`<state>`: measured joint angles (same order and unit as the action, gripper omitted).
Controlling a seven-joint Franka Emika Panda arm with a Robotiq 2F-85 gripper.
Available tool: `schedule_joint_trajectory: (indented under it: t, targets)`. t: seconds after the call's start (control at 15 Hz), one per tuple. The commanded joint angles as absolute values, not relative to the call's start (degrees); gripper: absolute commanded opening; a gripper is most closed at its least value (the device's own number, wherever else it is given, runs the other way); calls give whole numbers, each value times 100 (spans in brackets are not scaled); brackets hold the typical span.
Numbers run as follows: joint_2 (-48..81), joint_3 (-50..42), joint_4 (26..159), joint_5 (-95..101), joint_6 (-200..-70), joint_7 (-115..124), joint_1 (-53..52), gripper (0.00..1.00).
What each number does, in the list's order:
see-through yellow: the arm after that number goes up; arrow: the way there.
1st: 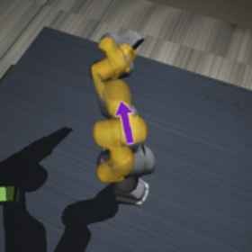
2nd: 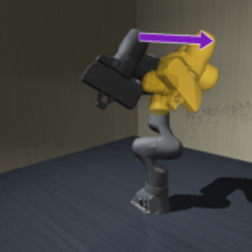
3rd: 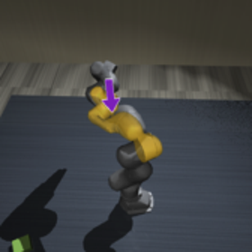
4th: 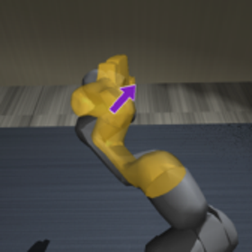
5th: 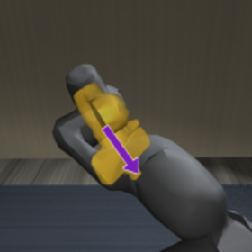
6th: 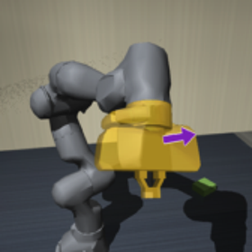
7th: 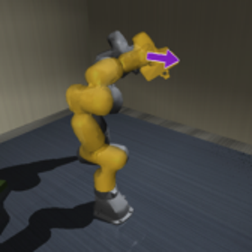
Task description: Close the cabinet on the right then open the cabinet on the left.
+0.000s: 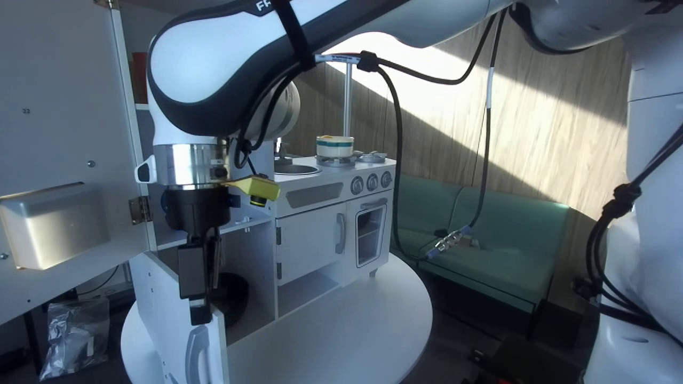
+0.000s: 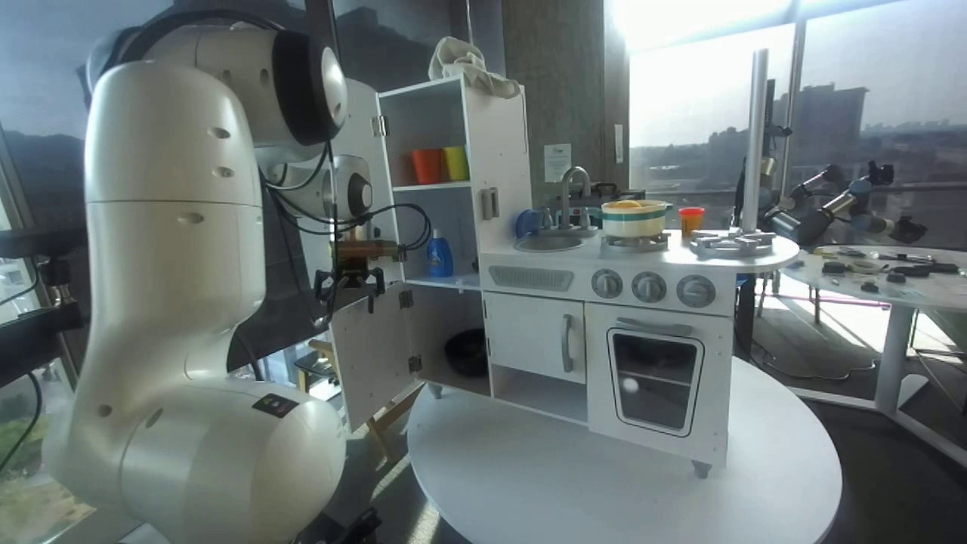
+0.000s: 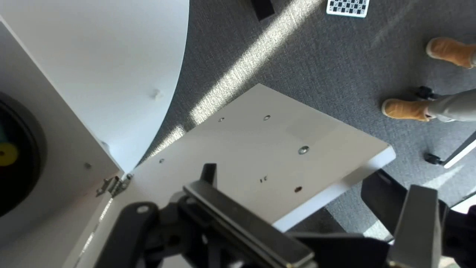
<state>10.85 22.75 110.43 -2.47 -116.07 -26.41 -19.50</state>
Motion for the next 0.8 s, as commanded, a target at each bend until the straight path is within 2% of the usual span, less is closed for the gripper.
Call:
schedule_joint_trajectory:
  t: [0.0,0.47,0.73]
  targets:
    - [1430,2428,10380,-65,-11387,-2781,-2201,100]
    - [1489,2503,9744,-644,-10733,-3357,-2096,100]
    - [1531,2371,9330,-805,-9947,-3108,-2051,100]
